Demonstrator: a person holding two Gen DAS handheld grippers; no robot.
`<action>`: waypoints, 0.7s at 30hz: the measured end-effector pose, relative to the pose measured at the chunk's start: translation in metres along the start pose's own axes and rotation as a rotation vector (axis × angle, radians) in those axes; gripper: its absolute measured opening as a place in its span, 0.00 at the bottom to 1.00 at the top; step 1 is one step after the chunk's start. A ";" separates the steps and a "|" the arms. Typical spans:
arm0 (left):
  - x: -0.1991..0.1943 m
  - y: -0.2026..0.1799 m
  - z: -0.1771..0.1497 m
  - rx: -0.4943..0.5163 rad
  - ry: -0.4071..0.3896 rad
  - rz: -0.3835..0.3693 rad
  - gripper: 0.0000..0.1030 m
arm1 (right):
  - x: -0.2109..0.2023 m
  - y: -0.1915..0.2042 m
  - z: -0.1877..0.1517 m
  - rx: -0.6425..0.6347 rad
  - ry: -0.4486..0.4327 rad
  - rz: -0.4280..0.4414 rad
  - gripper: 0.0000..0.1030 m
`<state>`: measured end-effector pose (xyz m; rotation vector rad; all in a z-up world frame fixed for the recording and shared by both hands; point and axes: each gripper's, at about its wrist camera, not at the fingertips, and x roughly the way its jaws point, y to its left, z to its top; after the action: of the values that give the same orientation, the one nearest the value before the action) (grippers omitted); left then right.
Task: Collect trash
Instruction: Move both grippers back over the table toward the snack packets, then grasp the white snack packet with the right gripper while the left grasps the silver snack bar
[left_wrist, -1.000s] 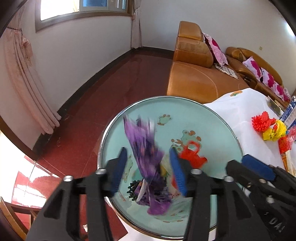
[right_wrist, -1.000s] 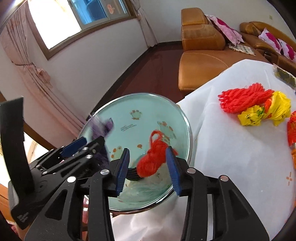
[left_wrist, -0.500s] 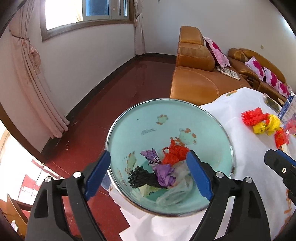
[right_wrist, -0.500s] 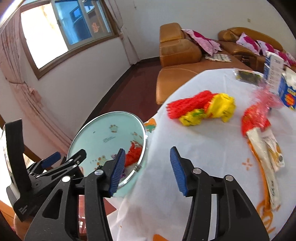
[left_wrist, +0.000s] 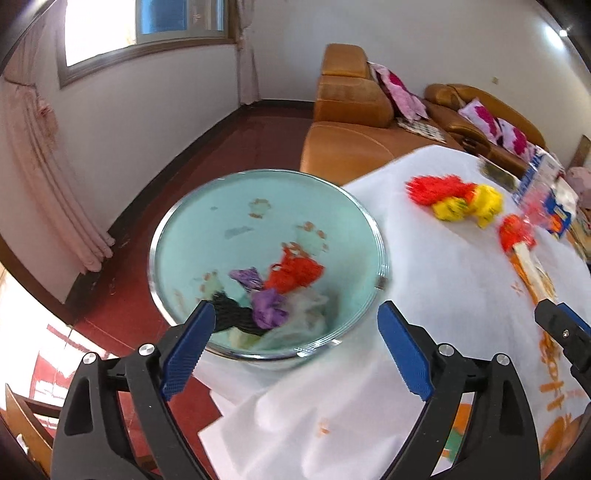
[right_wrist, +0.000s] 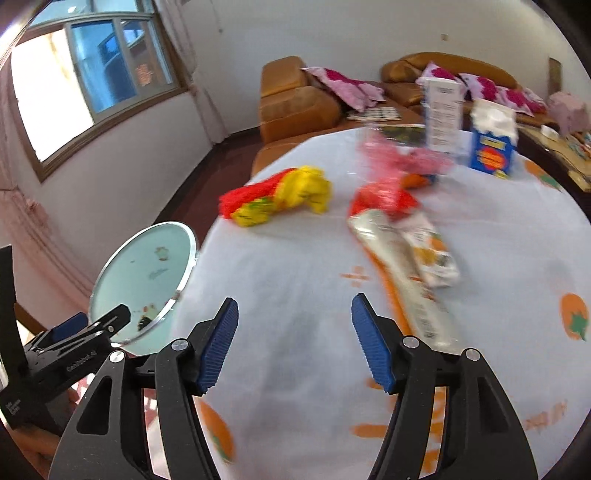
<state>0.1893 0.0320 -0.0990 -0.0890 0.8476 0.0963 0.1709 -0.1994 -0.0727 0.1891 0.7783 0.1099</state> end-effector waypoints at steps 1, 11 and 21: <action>-0.001 -0.004 -0.002 0.006 0.001 -0.006 0.85 | -0.003 -0.006 -0.002 0.004 -0.002 -0.007 0.62; -0.002 -0.049 -0.012 0.125 -0.002 -0.076 0.82 | -0.017 -0.080 -0.009 0.087 0.004 -0.097 0.40; -0.001 -0.063 -0.003 0.160 -0.011 -0.102 0.78 | 0.013 -0.112 0.035 0.096 0.050 -0.064 0.39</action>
<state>0.1942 -0.0310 -0.0974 0.0188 0.8353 -0.0669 0.2078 -0.3109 -0.0807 0.2535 0.8392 0.0168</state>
